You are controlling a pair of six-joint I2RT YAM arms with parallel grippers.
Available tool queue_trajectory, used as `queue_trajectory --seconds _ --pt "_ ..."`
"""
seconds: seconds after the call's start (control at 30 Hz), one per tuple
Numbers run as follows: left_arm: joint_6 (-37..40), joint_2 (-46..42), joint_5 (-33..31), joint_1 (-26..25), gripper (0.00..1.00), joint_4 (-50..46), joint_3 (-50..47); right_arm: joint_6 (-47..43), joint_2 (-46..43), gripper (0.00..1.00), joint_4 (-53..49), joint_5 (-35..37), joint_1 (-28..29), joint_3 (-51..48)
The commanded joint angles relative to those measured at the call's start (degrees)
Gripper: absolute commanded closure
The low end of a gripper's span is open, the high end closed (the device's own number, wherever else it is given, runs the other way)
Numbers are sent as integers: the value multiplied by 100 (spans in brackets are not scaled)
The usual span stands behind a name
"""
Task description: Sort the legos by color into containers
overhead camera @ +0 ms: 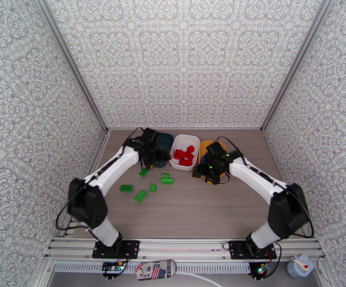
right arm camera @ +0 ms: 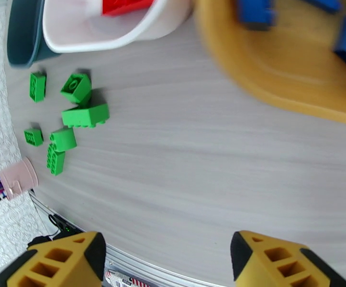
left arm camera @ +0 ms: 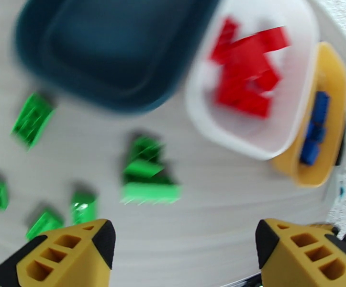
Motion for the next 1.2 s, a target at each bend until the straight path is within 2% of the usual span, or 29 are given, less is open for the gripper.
queue_trajectory --seconds 0.0,0.2,0.4,0.6,0.83,1.17 --pt "54 -421 -370 195 14 -364 -811 36 362 27 20 -72 325 509" --pt "-1 -1231 -301 711 8 -94 -2220 92 1086 26 -7 -206 846 1166" --pt "125 -1232 149 1190 7 617 -2831 81 1485 27 -104 -309 1087 1588" --pt "460 -755 333 1295 7 947 -2739 114 1502 27 -128 -328 1107 1632" --pt "688 -486 554 1439 8 1175 -2865 265 1189 27 12 -214 1103 1218" --pt "414 -1206 1014 1120 8 1370 -3613 378 1004 27 125 -133 1107 966"
